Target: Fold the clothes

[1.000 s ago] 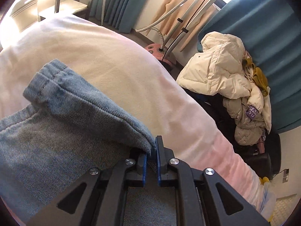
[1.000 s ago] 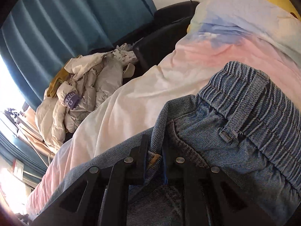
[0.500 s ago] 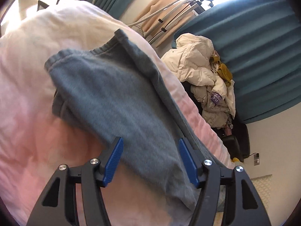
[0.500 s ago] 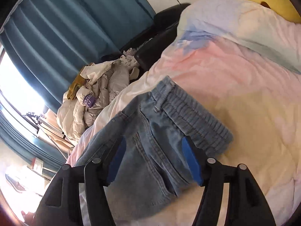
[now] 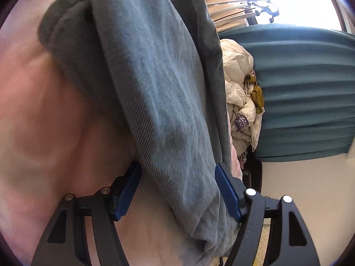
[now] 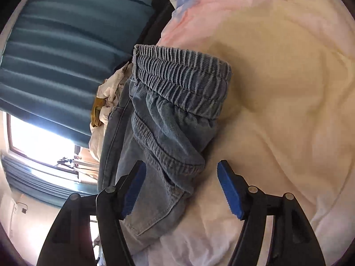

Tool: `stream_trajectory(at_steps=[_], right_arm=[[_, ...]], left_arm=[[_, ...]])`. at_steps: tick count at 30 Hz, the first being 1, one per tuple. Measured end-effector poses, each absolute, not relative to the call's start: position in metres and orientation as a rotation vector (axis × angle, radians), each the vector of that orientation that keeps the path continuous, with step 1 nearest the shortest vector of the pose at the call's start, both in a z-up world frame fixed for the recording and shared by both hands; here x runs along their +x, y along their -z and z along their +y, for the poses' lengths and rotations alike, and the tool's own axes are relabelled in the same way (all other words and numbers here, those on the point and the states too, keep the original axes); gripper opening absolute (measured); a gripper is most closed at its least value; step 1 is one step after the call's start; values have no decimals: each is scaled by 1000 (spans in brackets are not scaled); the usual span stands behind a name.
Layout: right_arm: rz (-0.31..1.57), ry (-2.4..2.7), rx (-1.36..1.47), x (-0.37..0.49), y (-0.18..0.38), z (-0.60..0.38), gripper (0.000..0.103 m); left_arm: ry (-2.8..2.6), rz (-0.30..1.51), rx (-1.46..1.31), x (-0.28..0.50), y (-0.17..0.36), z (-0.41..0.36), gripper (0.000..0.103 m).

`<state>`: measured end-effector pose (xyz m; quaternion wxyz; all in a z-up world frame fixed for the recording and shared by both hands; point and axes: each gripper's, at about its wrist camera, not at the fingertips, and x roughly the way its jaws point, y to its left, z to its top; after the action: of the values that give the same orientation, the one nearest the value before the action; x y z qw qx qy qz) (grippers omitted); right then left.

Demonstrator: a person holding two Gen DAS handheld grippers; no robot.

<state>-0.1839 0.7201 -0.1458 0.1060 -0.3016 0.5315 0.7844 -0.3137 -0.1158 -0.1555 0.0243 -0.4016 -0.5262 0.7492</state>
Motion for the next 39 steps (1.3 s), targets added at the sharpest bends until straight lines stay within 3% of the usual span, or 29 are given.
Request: stream_trajectory(at_steps=[2, 4, 5, 6, 7, 8, 11, 17, 23, 29, 35, 39], right_arm=[[1520, -2321, -887, -198, 148, 722, 67], [1466, -2328, -868, -208, 147, 723, 55], [1436, -2321, -861, -212, 146, 723, 51], [1405, -2304, -861, -214, 145, 722, 39], [1369, -2291, -859, -215, 142, 720, 29], [1329, -2288, -849, -215, 138, 717, 25], [1275, -2303, -782, -207, 113, 706, 15], [1274, -2361, -699, -179, 52, 693, 13], [1337, -2359, -721, -134, 23, 683, 13], [1406, -2323, -790, -66, 59, 664, 13], [1451, -2267, -771, -31, 101, 658, 13], [1389, -2270, -785, -35, 104, 654, 13]], left_arm=[[-2377, -1616, -1213, -325, 158, -112, 63], [-2446, -1601, -1189, -334, 158, -110, 57], [-2478, -1583, -1202, -338, 156, -108, 48], [-2510, -1564, -1216, -343, 153, -107, 34], [-2550, -1528, -1239, -347, 148, -106, 29], [-2582, -1493, -1233, -347, 140, -105, 18], [-2666, -1375, -1197, -343, 109, -96, 10], [-2696, -1307, -1086, -311, 38, -105, 9], [-2678, -1272, -1161, -253, 6, -145, 9], [-2639, -1152, -1324, -168, 45, -186, 10], [-2605, -1093, -1409, -162, 96, -190, 12], [-2621, -1030, -1404, -156, 92, -188, 19]])
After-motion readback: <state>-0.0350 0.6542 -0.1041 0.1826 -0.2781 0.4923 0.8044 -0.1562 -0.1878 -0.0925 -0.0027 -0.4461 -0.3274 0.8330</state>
